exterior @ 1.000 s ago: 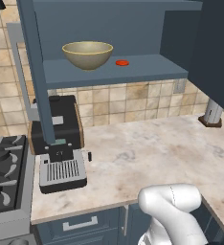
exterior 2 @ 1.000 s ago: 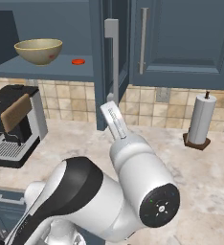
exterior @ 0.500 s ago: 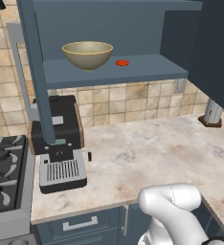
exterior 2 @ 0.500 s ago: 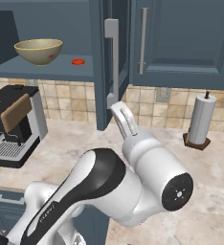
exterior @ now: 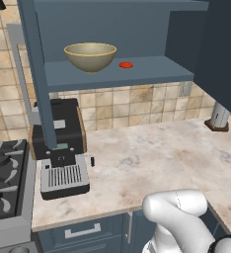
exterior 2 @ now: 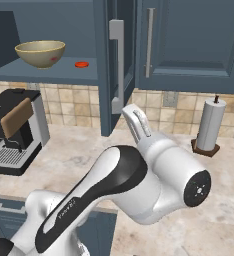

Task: Pick the mug and place it in the sink. Pick the bowl and place it in the open cabinet and then close the cabinet.

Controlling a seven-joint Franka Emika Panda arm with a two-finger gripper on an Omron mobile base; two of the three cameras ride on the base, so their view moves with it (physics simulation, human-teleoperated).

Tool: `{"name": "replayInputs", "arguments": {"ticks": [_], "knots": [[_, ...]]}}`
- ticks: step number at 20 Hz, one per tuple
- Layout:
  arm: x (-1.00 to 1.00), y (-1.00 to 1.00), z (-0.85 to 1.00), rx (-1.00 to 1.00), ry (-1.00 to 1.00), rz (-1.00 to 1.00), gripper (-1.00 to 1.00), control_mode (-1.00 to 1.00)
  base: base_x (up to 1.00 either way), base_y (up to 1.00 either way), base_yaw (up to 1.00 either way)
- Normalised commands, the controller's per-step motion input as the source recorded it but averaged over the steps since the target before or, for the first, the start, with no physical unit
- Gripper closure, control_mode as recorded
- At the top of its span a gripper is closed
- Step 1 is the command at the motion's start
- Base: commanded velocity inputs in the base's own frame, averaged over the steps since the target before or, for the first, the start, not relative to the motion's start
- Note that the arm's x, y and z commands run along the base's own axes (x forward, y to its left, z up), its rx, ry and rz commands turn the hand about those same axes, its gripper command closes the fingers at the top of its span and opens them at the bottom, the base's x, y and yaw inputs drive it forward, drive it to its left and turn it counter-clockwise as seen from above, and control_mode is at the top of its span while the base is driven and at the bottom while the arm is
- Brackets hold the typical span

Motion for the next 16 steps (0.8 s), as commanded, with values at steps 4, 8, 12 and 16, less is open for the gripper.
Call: {"name": "replayInputs", "arguments": {"ticks": [4, 8, 12, 16], "knots": [[0.0, 0.0, 0.0, 0.02, 0.0, 0.0, -1.0, -1.0, 0.0, 0.0, 0.0], [0.02, 0.0, -0.04, 0.11, -0.01, 0.0, -1.0, -1.0, 0.0, 0.0, 0.0], [0.0, 0.0, -0.01, 0.15, -0.03, 0.0, -1.0, -1.0, 0.0, 0.0, 0.0], [0.0, 0.0, 0.0, 0.12, -0.05, 0.0, -1.0, -1.0, 0.0, 0.0, 0.0]]}}
